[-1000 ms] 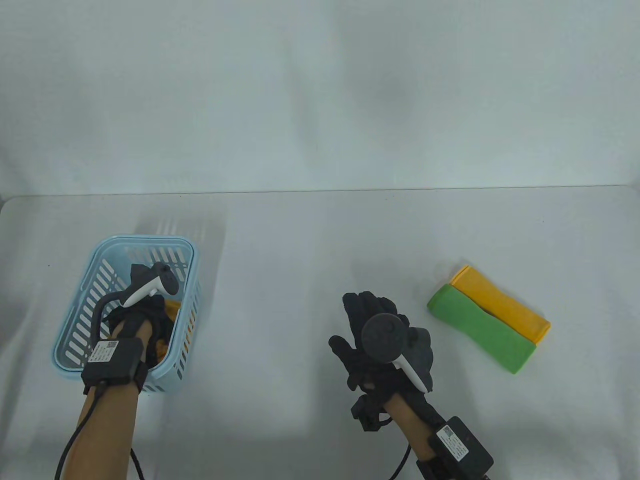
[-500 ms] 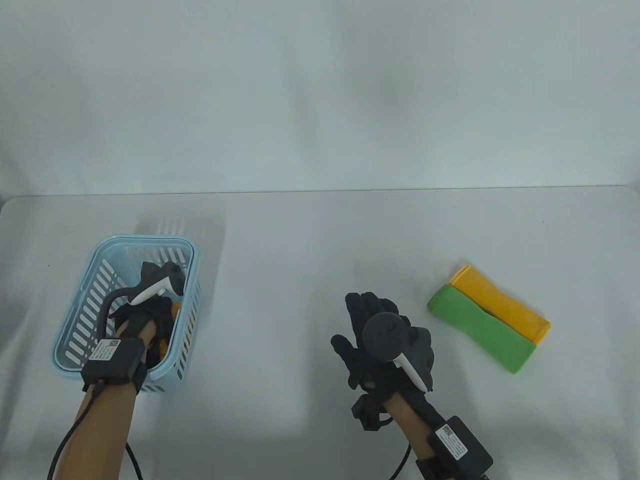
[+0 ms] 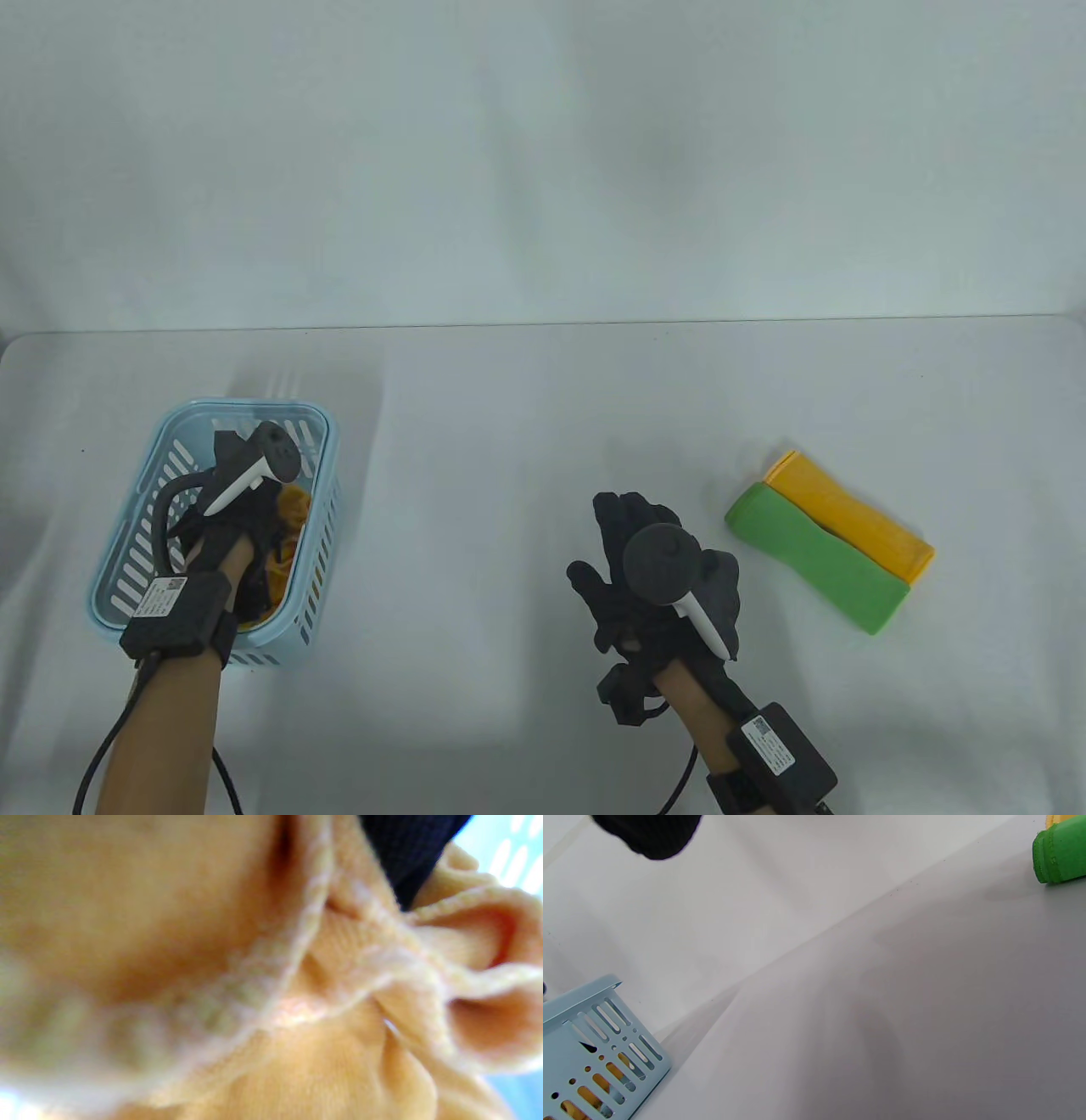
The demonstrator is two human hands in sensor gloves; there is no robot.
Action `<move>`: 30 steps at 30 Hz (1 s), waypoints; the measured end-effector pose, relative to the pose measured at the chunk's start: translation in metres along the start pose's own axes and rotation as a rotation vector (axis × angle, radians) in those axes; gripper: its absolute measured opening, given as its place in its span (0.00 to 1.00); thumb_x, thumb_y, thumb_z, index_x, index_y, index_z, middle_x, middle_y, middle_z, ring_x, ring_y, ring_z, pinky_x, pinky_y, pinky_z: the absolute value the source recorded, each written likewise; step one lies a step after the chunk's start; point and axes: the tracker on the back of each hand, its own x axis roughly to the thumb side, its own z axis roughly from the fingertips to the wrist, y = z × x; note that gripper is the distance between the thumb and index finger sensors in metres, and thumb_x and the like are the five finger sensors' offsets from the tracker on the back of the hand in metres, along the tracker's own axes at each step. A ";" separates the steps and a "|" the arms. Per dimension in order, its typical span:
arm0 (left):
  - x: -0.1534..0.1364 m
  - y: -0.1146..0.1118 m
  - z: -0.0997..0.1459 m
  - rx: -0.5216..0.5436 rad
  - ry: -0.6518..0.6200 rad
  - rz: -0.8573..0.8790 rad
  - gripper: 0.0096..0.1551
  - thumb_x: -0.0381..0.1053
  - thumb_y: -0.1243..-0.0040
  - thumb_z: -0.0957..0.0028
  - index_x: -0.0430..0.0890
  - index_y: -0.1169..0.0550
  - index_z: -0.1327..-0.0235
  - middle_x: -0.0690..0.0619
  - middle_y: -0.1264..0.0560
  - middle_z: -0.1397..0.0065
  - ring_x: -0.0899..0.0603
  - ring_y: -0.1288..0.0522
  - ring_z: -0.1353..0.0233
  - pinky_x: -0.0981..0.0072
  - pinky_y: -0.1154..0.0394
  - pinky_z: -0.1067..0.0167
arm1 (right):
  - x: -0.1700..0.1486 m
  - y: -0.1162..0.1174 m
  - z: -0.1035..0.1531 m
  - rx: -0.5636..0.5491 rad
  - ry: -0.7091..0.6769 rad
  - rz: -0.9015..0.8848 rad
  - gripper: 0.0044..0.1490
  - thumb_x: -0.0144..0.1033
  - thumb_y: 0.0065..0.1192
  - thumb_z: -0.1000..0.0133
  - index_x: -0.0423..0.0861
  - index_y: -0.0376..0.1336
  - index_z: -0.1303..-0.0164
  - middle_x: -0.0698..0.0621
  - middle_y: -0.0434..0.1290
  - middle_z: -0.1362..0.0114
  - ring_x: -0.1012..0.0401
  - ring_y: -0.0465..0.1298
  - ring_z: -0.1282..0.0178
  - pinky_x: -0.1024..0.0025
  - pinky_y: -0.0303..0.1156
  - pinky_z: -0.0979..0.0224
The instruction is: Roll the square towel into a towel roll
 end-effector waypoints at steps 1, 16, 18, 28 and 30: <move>-0.002 0.010 0.004 0.025 0.006 0.012 0.43 0.49 0.32 0.60 0.52 0.35 0.27 0.54 0.28 0.34 0.45 0.18 0.42 0.55 0.20 0.45 | -0.001 0.000 0.000 0.000 0.004 -0.003 0.52 0.62 0.55 0.58 0.65 0.38 0.27 0.57 0.41 0.16 0.46 0.42 0.13 0.34 0.39 0.20; -0.010 0.125 0.095 0.374 -0.053 0.186 0.42 0.49 0.33 0.59 0.52 0.35 0.27 0.54 0.28 0.34 0.45 0.19 0.42 0.56 0.20 0.45 | -0.006 -0.006 0.002 -0.011 0.012 -0.028 0.52 0.62 0.55 0.58 0.64 0.38 0.27 0.57 0.41 0.16 0.46 0.42 0.13 0.34 0.40 0.20; -0.008 0.139 0.111 0.427 -0.076 0.216 0.42 0.49 0.33 0.59 0.52 0.35 0.27 0.54 0.28 0.34 0.45 0.19 0.42 0.56 0.20 0.45 | -0.006 -0.006 0.003 -0.014 0.010 -0.028 0.52 0.62 0.55 0.58 0.64 0.38 0.27 0.57 0.41 0.16 0.46 0.42 0.13 0.34 0.40 0.20; 0.010 0.188 0.174 0.579 -0.303 0.460 0.42 0.49 0.34 0.58 0.52 0.35 0.27 0.54 0.28 0.34 0.45 0.19 0.42 0.56 0.20 0.45 | -0.008 -0.007 0.003 -0.021 0.019 -0.035 0.51 0.62 0.55 0.58 0.64 0.39 0.27 0.57 0.42 0.16 0.46 0.42 0.13 0.34 0.40 0.20; 0.015 0.192 0.182 0.577 -0.361 0.516 0.42 0.49 0.34 0.58 0.52 0.35 0.27 0.54 0.28 0.34 0.45 0.19 0.42 0.56 0.20 0.44 | -0.009 -0.008 0.003 -0.022 0.025 -0.040 0.51 0.62 0.55 0.58 0.64 0.39 0.27 0.57 0.41 0.16 0.46 0.42 0.13 0.34 0.40 0.20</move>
